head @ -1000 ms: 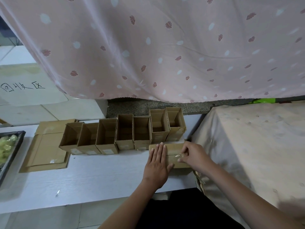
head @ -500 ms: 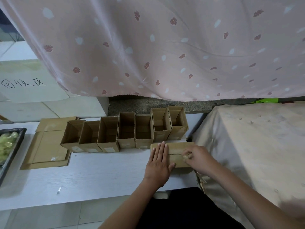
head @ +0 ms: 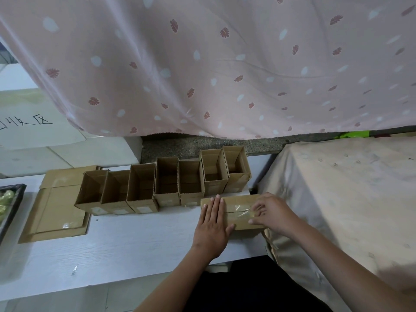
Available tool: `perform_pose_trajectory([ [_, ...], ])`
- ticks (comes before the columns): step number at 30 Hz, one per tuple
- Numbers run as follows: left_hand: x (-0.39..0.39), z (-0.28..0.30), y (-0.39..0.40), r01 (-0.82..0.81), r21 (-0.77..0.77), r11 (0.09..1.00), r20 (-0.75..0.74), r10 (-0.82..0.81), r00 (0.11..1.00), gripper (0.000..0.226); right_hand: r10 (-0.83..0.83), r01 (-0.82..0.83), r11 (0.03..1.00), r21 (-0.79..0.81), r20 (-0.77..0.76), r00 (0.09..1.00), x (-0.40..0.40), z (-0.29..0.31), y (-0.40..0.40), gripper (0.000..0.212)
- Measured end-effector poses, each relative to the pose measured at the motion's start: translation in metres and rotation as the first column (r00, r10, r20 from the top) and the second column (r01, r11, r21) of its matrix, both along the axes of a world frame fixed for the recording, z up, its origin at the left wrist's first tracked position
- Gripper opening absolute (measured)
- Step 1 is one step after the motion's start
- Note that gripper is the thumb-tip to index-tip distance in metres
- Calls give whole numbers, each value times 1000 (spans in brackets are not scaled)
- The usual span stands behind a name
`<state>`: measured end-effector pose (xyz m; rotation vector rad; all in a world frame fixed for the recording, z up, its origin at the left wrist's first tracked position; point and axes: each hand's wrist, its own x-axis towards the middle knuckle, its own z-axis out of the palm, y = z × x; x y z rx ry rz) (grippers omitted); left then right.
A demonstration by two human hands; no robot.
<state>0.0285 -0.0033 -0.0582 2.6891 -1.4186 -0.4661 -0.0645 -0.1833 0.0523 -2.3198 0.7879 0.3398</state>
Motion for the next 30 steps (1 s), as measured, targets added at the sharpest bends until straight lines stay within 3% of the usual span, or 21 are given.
perform_pose_trajectory([
  [2, 0, 0, 0, -1, -1, 1000, -4, 1, 1000, 78, 3, -3, 1000, -22, 24, 1000, -1, -1, 1, 14],
  [7, 0, 0, 0, 2, -3, 1000, -6, -2, 1000, 82, 69, -63, 994, -86, 70, 995, 2, -6, 9, 16],
  [10, 0, 0, 0, 1, 2, 1000, -2, -1, 1000, 79, 150, -143, 987, -77, 101, 983, 7, -15, 16, 37],
  [12, -1, 0, 1, 1, 3, 1000, 2, -1, 1000, 79, 171, -165, 981, -100, 62, 983, 11, -19, 19, 29],
  [19, -1, 1, 1, -7, -8, 1000, 5, 7, 1000, 83, 59, -60, 994, -89, -21, 998, 6, -20, 9, 18],
  [25, -1, -1, 1, -8, -11, 1000, 5, 8, 1000, 82, -29, 42, 975, -216, 63, 998, -7, -15, -14, 38],
  [28, -1, -3, 2, -12, -27, 1000, 3, 12, 1000, 84, -73, 90, 979, -184, 99, 992, -14, -11, -28, 44],
  [30, 0, -5, 1, -14, -33, 999, -2, 14, 1000, 84, -80, 89, 986, -142, 66, 995, -17, -9, -31, 37],
])
